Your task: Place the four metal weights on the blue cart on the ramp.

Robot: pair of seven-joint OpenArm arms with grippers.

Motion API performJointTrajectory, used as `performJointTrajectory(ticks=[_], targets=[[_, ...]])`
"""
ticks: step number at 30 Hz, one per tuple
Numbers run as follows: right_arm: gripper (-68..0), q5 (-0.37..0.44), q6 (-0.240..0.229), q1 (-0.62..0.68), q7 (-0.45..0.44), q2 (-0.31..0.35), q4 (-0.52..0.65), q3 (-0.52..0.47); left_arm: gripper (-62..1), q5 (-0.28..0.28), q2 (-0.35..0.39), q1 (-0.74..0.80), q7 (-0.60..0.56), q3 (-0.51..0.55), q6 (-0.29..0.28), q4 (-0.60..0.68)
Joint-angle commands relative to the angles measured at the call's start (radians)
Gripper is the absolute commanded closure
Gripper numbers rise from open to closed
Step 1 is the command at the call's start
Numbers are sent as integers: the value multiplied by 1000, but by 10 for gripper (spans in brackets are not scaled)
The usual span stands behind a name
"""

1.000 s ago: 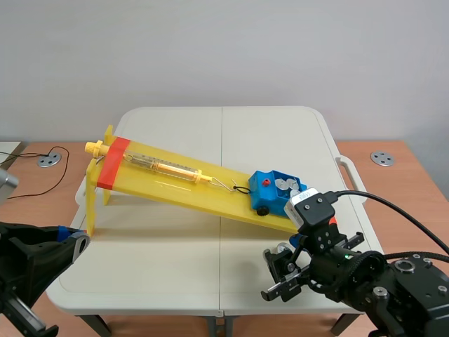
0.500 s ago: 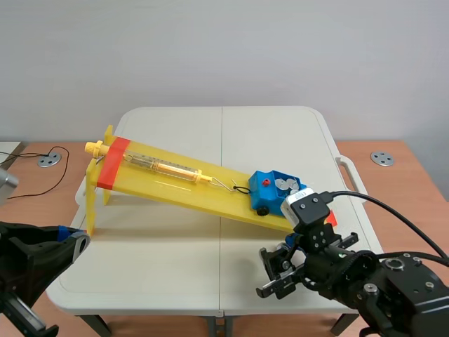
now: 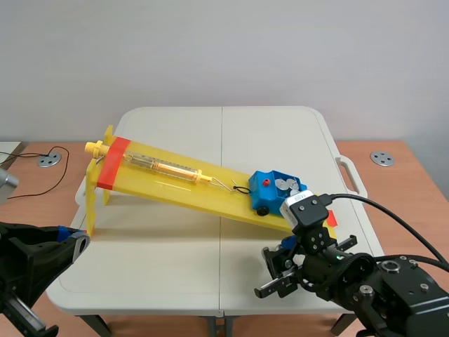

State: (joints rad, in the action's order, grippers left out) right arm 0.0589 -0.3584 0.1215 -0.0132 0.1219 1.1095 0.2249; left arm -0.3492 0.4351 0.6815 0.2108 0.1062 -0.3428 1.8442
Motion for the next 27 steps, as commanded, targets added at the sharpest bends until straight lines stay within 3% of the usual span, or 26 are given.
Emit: performJointTrajectory(ticks=[1, 13, 19, 27], targets=[[-210, 22, 23, -90, -129, -3, 25, 0, -27, -78, 0, -20, -90, 17, -39, 71], [-8, 22, 30, -90, -22, -3, 25, 0, -27, -78, 0, -20, -90, 17, -39, 71], [-6, 23, 27, -90, -14, 11, 29, -1, -27, -78, 0, -20, -90, 17, -39, 71], [-6, 30, -54, -7, -18, 87, 195, -1, -27, -78, 0, -20, -90, 17, -39, 71]])
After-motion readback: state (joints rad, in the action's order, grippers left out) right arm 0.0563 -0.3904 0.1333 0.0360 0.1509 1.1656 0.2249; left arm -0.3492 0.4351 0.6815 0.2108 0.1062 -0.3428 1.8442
